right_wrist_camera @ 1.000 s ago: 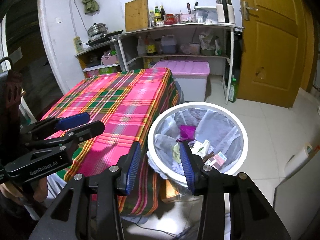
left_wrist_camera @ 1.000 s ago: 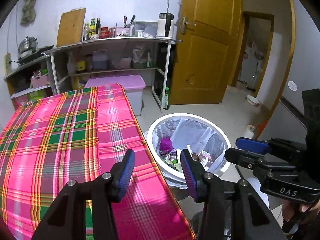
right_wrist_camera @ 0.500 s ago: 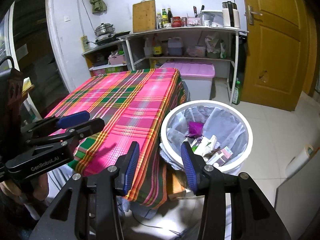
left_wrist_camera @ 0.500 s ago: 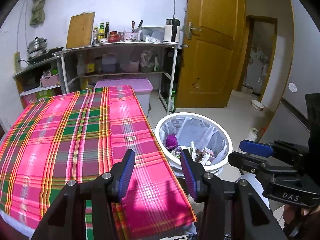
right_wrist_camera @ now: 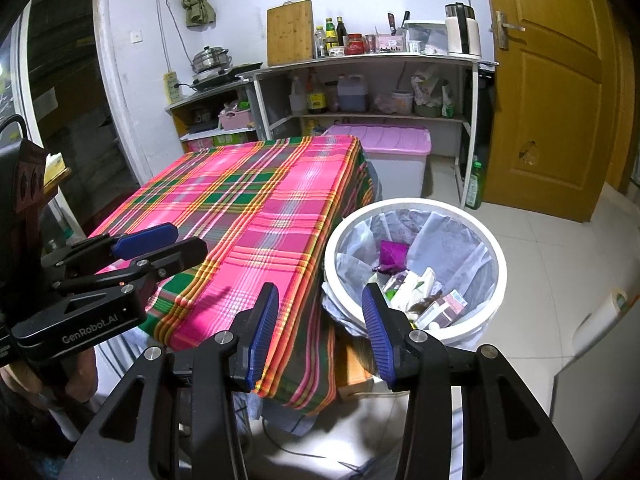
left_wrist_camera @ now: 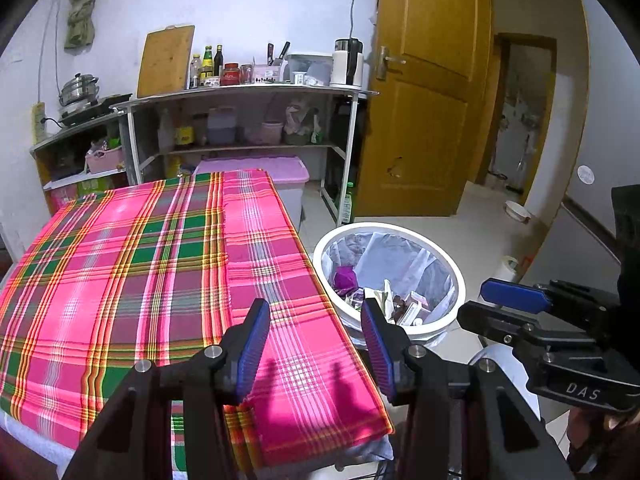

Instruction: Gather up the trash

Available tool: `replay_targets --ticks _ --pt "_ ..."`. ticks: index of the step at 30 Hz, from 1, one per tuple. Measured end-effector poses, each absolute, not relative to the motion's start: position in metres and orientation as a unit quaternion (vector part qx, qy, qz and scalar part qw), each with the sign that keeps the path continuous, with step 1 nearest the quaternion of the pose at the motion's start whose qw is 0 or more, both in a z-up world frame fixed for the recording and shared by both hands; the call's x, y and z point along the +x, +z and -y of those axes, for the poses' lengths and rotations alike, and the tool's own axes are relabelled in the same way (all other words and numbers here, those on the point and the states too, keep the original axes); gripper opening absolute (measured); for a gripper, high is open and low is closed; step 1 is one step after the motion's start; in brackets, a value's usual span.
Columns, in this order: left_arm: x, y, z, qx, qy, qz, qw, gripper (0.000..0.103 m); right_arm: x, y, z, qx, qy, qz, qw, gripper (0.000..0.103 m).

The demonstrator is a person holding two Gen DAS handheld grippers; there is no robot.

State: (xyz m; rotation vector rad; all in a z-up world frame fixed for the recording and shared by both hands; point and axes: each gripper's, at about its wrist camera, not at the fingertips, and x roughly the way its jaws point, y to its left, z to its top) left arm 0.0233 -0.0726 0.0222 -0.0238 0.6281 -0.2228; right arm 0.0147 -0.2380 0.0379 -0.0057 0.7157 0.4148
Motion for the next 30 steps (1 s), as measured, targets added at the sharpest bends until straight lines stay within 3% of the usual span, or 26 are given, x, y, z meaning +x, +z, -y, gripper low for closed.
replay_targets --ticks 30 --pt "0.0221 0.0217 0.0699 -0.012 -0.108 -0.310 0.945 0.047 0.0159 0.0333 0.2382 -0.004 0.203 -0.351 0.914 0.045"
